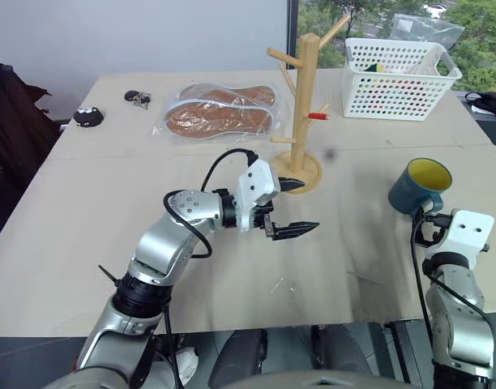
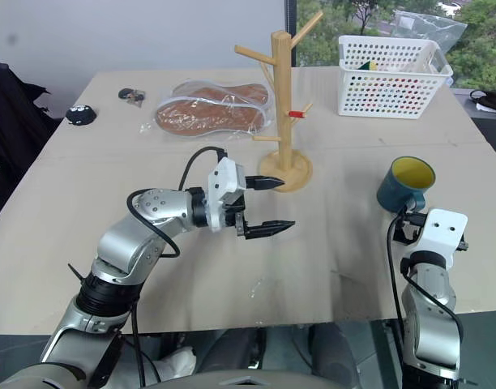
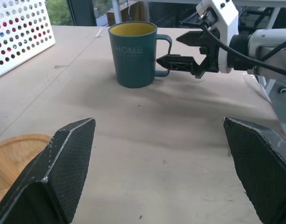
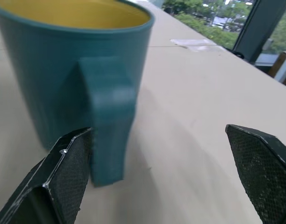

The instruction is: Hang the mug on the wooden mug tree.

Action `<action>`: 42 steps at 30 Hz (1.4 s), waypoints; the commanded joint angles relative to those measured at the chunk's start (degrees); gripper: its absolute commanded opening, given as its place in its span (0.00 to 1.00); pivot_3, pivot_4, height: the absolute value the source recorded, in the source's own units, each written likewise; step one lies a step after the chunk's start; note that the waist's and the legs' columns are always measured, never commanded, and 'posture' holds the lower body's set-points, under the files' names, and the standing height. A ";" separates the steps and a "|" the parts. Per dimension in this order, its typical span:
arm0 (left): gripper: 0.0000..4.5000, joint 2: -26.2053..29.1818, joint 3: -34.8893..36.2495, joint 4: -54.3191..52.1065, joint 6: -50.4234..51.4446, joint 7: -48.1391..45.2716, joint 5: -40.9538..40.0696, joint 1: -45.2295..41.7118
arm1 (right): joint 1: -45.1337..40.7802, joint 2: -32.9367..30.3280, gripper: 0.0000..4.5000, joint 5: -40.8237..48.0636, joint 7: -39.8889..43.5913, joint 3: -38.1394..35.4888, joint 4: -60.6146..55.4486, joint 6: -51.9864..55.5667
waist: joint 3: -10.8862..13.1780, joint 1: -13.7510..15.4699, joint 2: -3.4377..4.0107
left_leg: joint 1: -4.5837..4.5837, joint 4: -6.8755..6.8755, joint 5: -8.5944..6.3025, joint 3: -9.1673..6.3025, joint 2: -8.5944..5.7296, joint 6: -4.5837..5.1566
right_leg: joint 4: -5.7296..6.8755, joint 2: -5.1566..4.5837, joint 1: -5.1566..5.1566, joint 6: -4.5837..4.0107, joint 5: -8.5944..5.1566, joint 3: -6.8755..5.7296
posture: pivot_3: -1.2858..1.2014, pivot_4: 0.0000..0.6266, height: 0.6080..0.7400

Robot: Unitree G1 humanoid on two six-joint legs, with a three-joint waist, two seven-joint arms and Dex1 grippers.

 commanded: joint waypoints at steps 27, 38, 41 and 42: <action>1.00 0.71 1.65 -3.64 -1.57 2.34 0.03 2.62 | -7.48 -8.25 0.01 5.14 9.22 -2.69 9.62 -8.46 | 0.01 -0.08 0.01 | -0.01 0.00 0.01 0.08 0.00 0.00 | 0.05 0.02 -0.06 0.00 0.01 0.10 | 0.52 0.24 1.00; 1.00 -9.56 12.52 -8.52 -12.83 12.30 -4.33 16.50 | -24.44 -36.27 0.01 14.32 46.26 7.85 10.85 -4.63 | 0.17 -0.07 -0.04 | -0.01 0.07 -0.11 0.19 0.09 0.21 | 0.01 -0.01 -0.05 0.01 0.02 0.13 | 0.52 0.24 1.00; 1.00 -11.28 15.54 -11.38 -14.87 13.45 -7.11 20.37 | -34.42 -39.42 0.01 13.68 52.61 13.46 13.28 -2.90 | 0.18 -0.01 -0.07 | -0.02 0.08 -0.11 0.14 0.13 0.20 | 0.00 0.00 -0.03 -0.01 0.02 0.07 | 0.52 0.24 1.00; 1.00 -11.23 16.05 -11.88 -15.65 13.31 -7.44 21.29 | -37.76 -40.02 0.01 13.26 54.32 15.59 13.84 -1.16 | 0.19 0.00 -0.07 | -0.02 0.08 -0.09 0.14 0.14 0.18 | 0.00 0.00 -0.03 -0.01 0.02 0.07 | 0.52 0.24 1.00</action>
